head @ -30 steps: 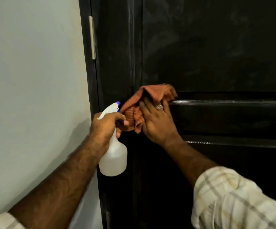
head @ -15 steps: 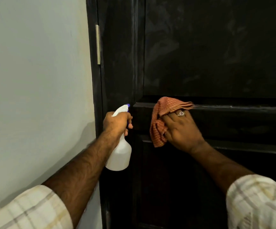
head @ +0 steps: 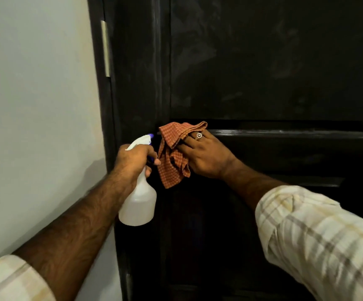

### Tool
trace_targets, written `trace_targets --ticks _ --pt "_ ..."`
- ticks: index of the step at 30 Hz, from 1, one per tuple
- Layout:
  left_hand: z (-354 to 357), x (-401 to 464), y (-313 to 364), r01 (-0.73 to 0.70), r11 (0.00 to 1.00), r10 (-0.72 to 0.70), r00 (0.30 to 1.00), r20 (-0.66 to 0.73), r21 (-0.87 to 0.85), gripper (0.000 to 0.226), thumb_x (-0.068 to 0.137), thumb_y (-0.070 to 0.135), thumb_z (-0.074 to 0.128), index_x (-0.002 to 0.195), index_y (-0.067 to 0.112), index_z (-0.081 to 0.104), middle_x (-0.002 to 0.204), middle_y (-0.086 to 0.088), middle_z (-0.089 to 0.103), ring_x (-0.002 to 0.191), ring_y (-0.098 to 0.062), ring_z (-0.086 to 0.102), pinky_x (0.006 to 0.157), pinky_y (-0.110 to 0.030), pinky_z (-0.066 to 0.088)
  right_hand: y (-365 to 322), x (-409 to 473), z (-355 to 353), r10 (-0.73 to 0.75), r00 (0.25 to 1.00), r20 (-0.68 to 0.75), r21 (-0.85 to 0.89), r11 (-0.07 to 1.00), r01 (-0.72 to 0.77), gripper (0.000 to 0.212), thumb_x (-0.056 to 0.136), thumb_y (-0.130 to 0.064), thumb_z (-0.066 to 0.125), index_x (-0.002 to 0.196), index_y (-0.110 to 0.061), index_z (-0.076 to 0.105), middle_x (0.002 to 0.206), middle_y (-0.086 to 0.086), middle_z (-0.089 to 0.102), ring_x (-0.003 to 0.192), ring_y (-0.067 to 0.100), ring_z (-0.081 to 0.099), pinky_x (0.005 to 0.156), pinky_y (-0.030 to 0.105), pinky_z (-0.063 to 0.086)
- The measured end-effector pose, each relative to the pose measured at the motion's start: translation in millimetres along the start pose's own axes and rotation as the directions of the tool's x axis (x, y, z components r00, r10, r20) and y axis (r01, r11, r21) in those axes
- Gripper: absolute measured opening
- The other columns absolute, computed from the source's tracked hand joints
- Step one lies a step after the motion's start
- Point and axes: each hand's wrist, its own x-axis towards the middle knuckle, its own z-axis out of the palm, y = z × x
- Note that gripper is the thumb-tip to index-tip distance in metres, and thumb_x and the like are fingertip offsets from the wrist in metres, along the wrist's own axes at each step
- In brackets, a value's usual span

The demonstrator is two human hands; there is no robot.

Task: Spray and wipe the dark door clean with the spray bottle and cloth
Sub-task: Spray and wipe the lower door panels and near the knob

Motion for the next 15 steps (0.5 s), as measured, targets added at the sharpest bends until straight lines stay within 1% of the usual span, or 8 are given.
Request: trace_targets --ticks 2,4,6,8,9,12,13,15 --pt "18.4 -6.3 0.9 0.016 1.0 -0.015 0.998 0.063 -0.01 0.035 0.077 0.003 0.066 0.111 -0.004 0.068 0.081 -0.025 0.077 0.038 -0.022 0.043 0.044 -0.027 0.036 7.0 -26.3 -4.2 0.094 0.995 -0.023 0.018 0.995 -0.094 0.051 0.099 -0.036 0.054 0.142 -0.011 0.064 0.147 0.017 0.061 0.138 0.04 0.052 0.118 0.054 0.033" --pt "41.5 -11.0 1.5 0.038 0.999 -0.036 0.991 0.128 -0.011 0.042 0.074 0.003 0.067 0.116 -0.005 0.065 0.08 -0.024 0.078 0.036 -0.021 0.042 0.042 -0.027 0.036 16.1 -54.0 -8.6 0.208 0.978 -0.012 0.024 0.978 -0.207 0.052 0.094 -0.037 0.057 0.139 -0.011 0.066 0.142 0.017 0.063 0.132 0.041 0.055 0.114 0.052 0.034" --pt "68.2 -16.8 2.7 0.046 0.999 -0.044 0.981 0.189 -0.004 0.044 0.074 0.003 0.067 0.118 -0.006 0.065 0.079 -0.023 0.078 0.036 -0.021 0.042 0.042 -0.027 0.036 31.5 -80.5 -13.0 0.291 0.957 0.023 0.017 0.957 -0.291 0.054 0.093 -0.037 0.059 0.14 -0.012 0.066 0.142 0.017 0.062 0.131 0.041 0.055 0.112 0.051 0.035" --pt "95.6 -25.5 4.0 0.037 0.999 -0.04 0.97 0.241 0.017 0.041 0.077 0.002 0.067 0.117 -0.007 0.066 0.079 -0.022 0.078 0.037 -0.02 0.043 0.044 -0.028 0.037 48.8 -107.9 -17.4 0.347 0.938 0.015 0.008 0.938 -0.347 0.055 0.094 -0.037 0.059 0.142 -0.011 0.064 0.146 0.017 0.059 0.132 0.041 0.052 0.11 0.051 0.038" --pt "106.9 -27.9 3.7 0.039 0.999 -0.046 0.964 0.261 0.033 0.042 0.078 0.002 0.067 0.119 -0.006 0.065 0.08 -0.022 0.078 0.038 -0.02 0.044 0.044 -0.029 0.038 55.9 -120.0 -19.4 0.379 0.925 -0.02 0.005 0.925 -0.379 0.055 0.095 -0.037 0.059 0.143 -0.011 0.063 0.147 0.018 0.058 0.132 0.042 0.051 0.11 0.051 0.038" --pt "146.6 -37.1 1.2 0.059 0.996 -0.078 0.942 0.327 0.067 0.054 0.082 0.003 0.069 0.134 0.004 0.057 0.084 -0.02 0.08 0.038 -0.016 0.048 0.042 -0.028 0.041 86.0 -170.2 -24.2 0.479 0.87 -0.114 -0.008 0.876 -0.483 0.058 0.096 -0.037 0.06 0.147 -0.009 0.059 0.149 0.02 0.055 0.135 0.045 0.05 0.114 0.055 0.037" --pt "163.8 -41.0 -1.2 0.062 0.996 -0.081 0.932 0.354 0.067 0.053 0.083 0.003 0.069 0.135 0.005 0.057 0.084 -0.02 0.08 0.039 -0.016 0.049 0.042 -0.028 0.041 97.7 -190.8 -27.1 0.513 0.85 -0.124 -0.015 0.855 -0.518 0.06 0.096 -0.037 0.059 0.149 -0.008 0.057 0.151 0.022 0.054 0.136 0.045 0.049 0.115 0.056 0.037" --pt "191.9 -49.1 -1.1 0.059 0.996 -0.08 0.922 0.38 0.068 0.046 0.083 0.003 0.069 0.128 0.005 0.06 0.083 -0.02 0.08 0.039 -0.016 0.047 0.042 -0.027 0.041 121.3 -225.3 -29.5 0.575 0.807 -0.135 -0.019 0.813 -0.582 0.062 0.096 -0.037 0.057 0.15 -0.006 0.056 0.154 0.024 0.051 0.138 0.047 0.048 0.118 0.057 0.036"
